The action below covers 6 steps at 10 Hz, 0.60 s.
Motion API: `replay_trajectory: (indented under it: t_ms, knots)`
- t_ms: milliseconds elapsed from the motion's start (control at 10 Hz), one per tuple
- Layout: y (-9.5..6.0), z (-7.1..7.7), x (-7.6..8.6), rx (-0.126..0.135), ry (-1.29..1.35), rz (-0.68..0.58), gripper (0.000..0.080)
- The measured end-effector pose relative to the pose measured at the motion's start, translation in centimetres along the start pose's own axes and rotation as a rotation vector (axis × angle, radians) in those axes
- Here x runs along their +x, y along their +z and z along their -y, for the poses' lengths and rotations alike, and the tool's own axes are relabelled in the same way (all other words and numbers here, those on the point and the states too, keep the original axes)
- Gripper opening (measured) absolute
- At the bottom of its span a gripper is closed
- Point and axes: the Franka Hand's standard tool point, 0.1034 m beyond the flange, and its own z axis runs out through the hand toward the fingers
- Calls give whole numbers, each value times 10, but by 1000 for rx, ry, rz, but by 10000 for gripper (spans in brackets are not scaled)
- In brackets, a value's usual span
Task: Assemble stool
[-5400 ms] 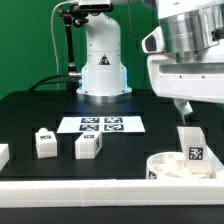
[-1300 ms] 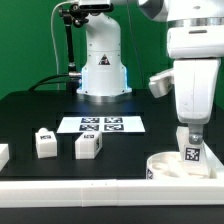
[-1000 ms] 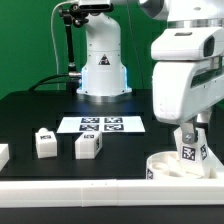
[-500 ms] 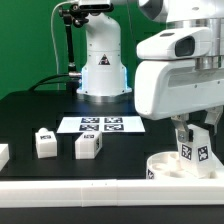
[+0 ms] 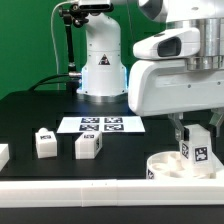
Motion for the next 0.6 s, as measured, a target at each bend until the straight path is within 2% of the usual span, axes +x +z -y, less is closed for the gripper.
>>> replay_trajectory:
  t_ms: [400, 600]
  knots:
    - [1, 2, -1, 24, 373, 1, 340]
    - [1, 5, -2, 18, 548, 6, 340]
